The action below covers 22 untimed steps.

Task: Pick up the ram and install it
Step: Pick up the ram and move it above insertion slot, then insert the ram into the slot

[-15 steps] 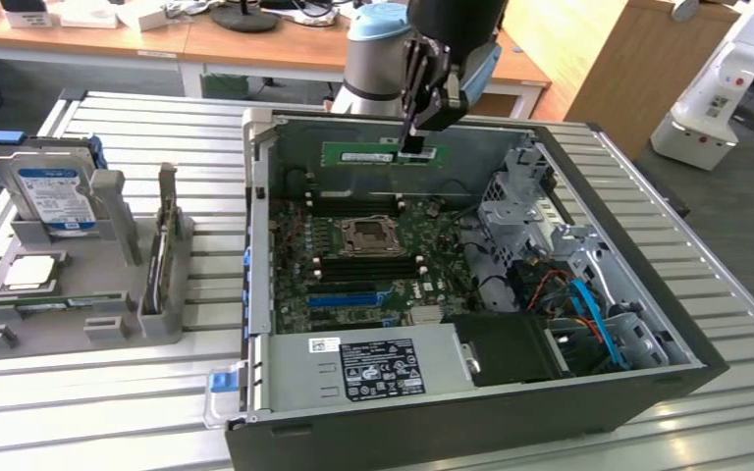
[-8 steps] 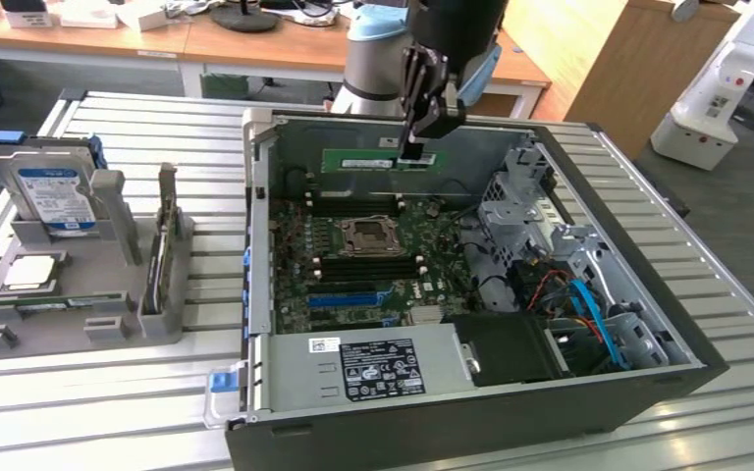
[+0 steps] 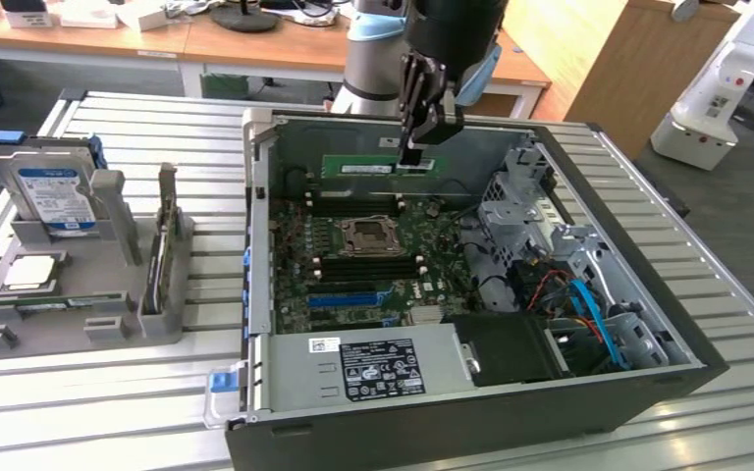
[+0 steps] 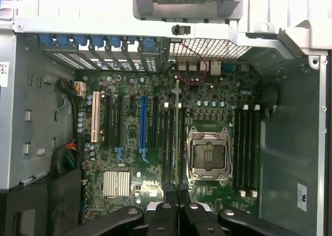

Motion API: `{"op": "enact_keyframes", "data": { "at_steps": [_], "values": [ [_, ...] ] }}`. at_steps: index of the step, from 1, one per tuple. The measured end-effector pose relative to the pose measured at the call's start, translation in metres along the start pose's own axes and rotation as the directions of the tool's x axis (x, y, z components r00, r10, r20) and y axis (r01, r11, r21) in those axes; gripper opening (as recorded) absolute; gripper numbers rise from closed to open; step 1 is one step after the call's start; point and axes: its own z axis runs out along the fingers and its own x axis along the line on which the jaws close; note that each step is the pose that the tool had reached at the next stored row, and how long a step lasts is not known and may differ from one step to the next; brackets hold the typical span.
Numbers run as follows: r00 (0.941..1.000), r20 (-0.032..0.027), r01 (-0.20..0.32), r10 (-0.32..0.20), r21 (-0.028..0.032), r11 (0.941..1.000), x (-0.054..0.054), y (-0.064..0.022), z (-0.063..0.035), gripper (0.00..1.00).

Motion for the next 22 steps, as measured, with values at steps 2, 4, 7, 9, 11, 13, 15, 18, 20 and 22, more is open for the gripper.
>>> {"op": "enact_keyframes", "data": {
  "at_steps": [2,4,7,9,11,13,15,18,20,22],
  "values": [
    [1.0,0.0,0.0,0.0,0.0,1.0,0.0,-0.0001,0.0,0.12],
    [1.0,0.0003,-0.004,0.004,0.0001,1.0,0.0001,-0.001,0.0002,0.12],
    [0.9998,0.0006,-0.018,0.018,0.0003,0.9998,0.0001,-0.0017,0.0006,0.12],
    [0.9995,0.0012,-0.032,0.032,0.0004,0.9995,0.0001,-0.0018,0.0009,0.12],
    [0.9992,0.0015,-0.041,0.041,0.0005,0.9992,0.0002,-0.0023,0.0012,0.12],
    [0.9991,0.0016,-0.041,0.041,0.0005,0.9991,0.0002,-0.0023,0.0012,0.12],
    [0.9991,0.0016,-0.041,0.041,0.0005,0.9991,0.0002,-0.0023,0.0012,0.12],
    [0.9991,0.0016,-0.041,0.041,0.0005,0.9991,0.0002,-0.0022,0.0012,0.12],
    [0.9991,0.0016,-0.041,0.041,0.0005,0.9991,0.0001,-0.0023,0.0012,0.12],
    [0.9991,0.0016,-0.041,0.041,0.0006,0.9991,0.0001,-0.0023,0.0012,0.12]
  ]
}}
